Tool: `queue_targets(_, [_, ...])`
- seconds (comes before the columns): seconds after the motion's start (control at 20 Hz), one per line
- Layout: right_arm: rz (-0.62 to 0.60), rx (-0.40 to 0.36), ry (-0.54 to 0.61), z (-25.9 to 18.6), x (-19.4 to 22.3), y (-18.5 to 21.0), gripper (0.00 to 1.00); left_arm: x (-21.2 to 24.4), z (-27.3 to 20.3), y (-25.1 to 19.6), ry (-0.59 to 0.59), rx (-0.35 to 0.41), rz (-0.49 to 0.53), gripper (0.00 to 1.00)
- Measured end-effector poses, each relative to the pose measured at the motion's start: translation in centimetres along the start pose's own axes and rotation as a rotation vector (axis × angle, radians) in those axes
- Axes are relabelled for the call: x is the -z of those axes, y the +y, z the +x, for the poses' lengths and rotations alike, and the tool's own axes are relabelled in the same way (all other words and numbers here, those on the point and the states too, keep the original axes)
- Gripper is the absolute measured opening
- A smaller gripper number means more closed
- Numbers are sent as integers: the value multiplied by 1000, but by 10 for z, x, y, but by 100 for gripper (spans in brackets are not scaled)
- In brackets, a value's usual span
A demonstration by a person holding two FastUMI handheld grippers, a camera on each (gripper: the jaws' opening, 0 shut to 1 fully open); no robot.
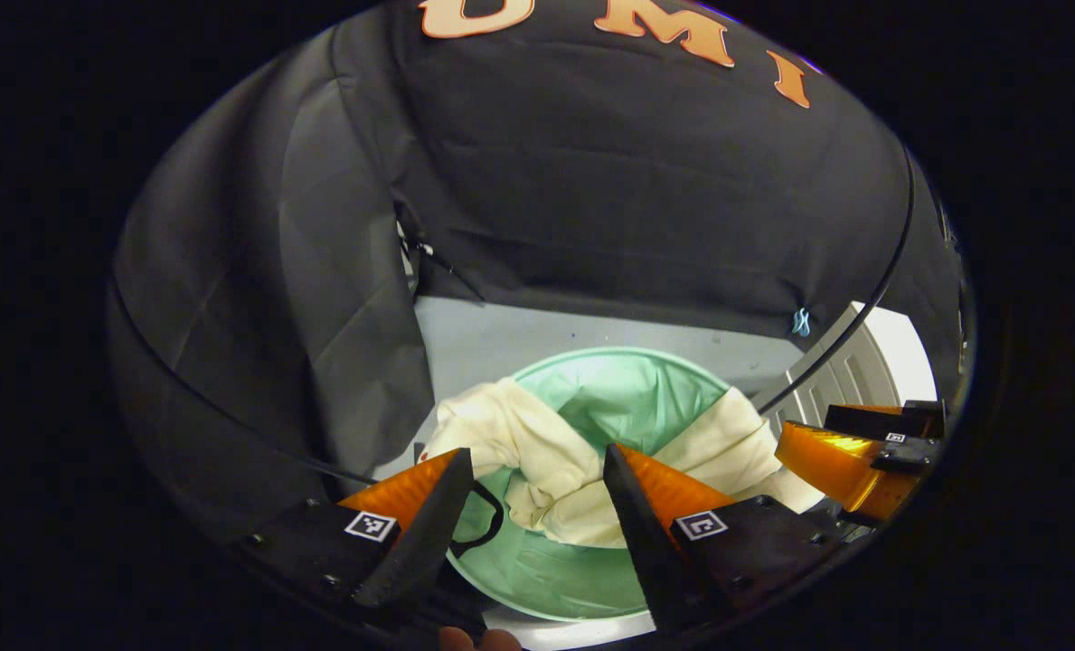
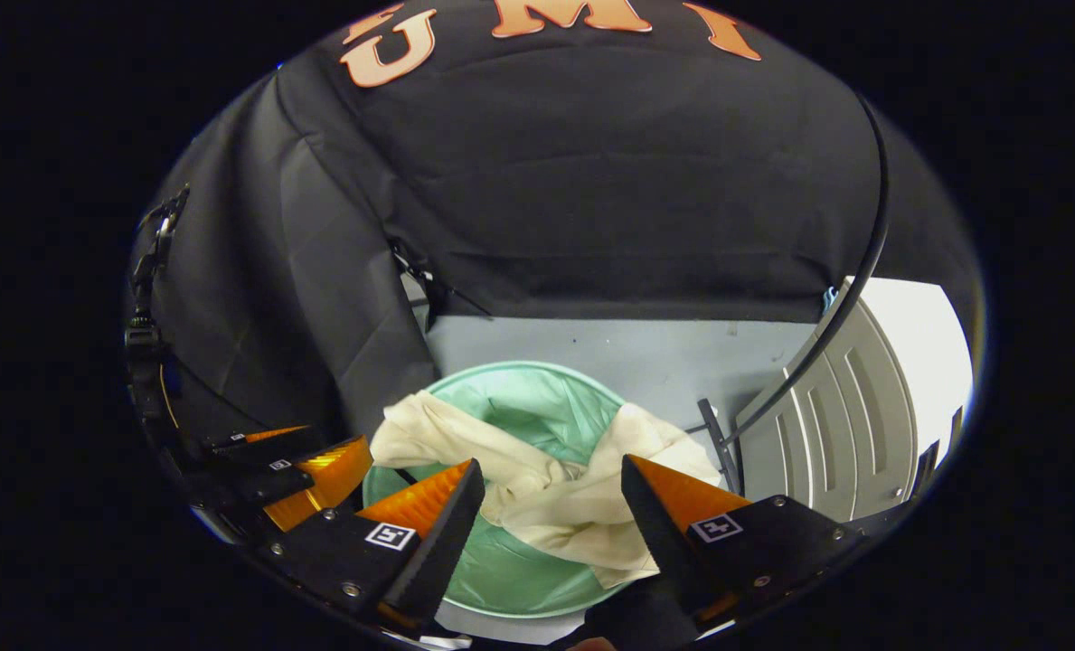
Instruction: Grasp the clothes on the hanger with both hands and then place them into the laundry hamper below.
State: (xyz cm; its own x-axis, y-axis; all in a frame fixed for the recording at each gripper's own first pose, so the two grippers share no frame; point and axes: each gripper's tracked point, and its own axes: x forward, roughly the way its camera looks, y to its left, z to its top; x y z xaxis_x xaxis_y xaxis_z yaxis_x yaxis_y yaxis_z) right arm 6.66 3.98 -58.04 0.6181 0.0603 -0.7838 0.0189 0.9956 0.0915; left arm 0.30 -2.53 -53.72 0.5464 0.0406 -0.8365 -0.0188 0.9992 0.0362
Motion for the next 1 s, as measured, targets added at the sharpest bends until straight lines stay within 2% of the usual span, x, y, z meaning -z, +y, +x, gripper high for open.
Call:
queue_targets(0.35, [-32, 0, -132, -70, -64, 7, 94, -79, -79, 7, -165, -19, -8, 98])
queue_targets(0.8, [-43, -26, -364, -171, -172, 27, 94, -189, -194, 17, -456, 20, -21, 96])
queue_targets(1.0, [-90, -19, -458, -229, -196, 30, 94, -225, -238, 13, -574, 38, -9, 96])
